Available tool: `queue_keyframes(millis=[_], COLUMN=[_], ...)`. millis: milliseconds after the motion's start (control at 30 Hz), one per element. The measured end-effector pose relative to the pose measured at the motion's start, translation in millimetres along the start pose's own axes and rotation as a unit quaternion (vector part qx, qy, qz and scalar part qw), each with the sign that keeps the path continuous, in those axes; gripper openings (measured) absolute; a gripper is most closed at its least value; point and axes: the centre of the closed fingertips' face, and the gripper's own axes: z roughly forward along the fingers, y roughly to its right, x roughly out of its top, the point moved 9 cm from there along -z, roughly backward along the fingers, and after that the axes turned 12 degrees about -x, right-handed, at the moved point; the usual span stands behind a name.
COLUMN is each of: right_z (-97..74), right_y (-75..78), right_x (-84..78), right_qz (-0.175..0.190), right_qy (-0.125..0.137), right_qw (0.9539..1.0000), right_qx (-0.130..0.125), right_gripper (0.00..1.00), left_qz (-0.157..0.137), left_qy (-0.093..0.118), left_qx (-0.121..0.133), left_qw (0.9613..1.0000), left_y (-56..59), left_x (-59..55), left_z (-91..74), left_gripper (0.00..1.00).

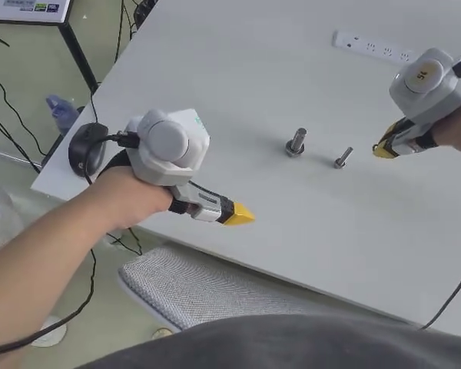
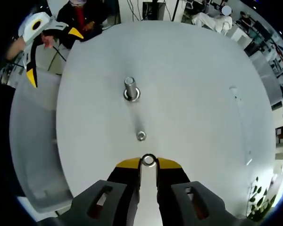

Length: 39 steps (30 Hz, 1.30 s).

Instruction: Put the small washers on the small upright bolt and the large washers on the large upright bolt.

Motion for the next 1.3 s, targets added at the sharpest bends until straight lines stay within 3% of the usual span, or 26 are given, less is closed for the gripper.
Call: queue_keyframes(millis=[67, 600, 1300], right_z=[8.3, 15.9, 30.7], right_y=[5.0, -6.6, -9.9], right_x=[5.6, 27.8, 25.4], right_qz=[-0.004, -0.022, -0.026], right_qy=[0.001, 0.011, -0.005], right_qw=[1.0000, 0.9995, 0.9992], right_qx=[0.005, 0.020, 0.029], right_gripper=[0.12, 0.12, 0.12], left_qz=[-0.001, -0.004, -0.008], left_qy=[0.001, -0.006, -0.012], left_qx=[0.000, -0.003, -0.001], left_qw=[1.0000, 1.0000, 0.9999], left_y=[0.0, 0.3, -6.4], left_x=[0.1, -4.5, -5.5], left_z=[0.4, -0.9, -4.0], left_gripper=[0.99, 0.99, 0.95])
